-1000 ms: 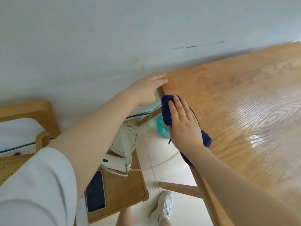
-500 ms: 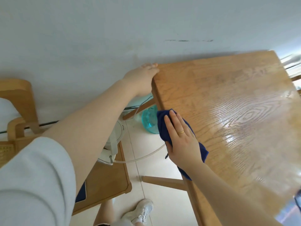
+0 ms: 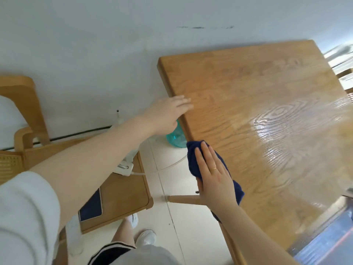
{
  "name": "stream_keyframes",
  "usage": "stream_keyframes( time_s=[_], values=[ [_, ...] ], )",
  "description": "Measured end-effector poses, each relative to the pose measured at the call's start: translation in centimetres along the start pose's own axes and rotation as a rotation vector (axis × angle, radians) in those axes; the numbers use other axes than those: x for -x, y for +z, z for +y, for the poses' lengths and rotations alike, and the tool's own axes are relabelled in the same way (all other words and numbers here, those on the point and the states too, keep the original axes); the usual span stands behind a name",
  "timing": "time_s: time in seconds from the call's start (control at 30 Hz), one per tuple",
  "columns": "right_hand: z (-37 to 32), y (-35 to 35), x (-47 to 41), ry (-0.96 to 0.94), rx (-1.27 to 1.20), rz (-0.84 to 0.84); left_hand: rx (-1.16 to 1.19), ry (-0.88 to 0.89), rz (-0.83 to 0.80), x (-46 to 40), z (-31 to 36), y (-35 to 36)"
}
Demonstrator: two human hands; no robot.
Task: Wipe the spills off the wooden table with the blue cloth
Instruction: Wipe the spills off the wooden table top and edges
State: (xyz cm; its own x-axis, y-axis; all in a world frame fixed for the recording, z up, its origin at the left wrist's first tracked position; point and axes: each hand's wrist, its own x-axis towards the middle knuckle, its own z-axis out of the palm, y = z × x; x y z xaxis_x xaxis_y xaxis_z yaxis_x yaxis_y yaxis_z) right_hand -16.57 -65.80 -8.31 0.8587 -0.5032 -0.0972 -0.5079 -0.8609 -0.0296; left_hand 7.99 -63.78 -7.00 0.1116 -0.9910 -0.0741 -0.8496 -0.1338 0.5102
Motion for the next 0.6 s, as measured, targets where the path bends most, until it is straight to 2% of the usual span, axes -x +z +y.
stream_keyframes(
  time_s=[0.1,0.23,0.3,0.5,0.6],
  values=[
    [0.6,-0.3,0.6,-0.060,0.010,0.021,-0.130,-0.025,0.032,0.7,2.2,1.7],
    [0.0,-0.4,-4.4,-0.035,-0.038,0.091,-0.120,-0.146,0.063,0.9,3.9,2.4],
    [0.0,-0.3,-4.1,-0.018,-0.065,0.108,-0.134,-0.190,0.053,0.9,4.7,2.5],
    [1.8,0.9,8.7,0.037,-0.058,0.080,-0.210,-0.340,-0.005,2.2,7.0,3.8],
    [2.2,1.2,11.3,0.014,-0.025,0.068,-0.212,-0.349,-0.060,2.8,8.9,4.6]
  ],
)
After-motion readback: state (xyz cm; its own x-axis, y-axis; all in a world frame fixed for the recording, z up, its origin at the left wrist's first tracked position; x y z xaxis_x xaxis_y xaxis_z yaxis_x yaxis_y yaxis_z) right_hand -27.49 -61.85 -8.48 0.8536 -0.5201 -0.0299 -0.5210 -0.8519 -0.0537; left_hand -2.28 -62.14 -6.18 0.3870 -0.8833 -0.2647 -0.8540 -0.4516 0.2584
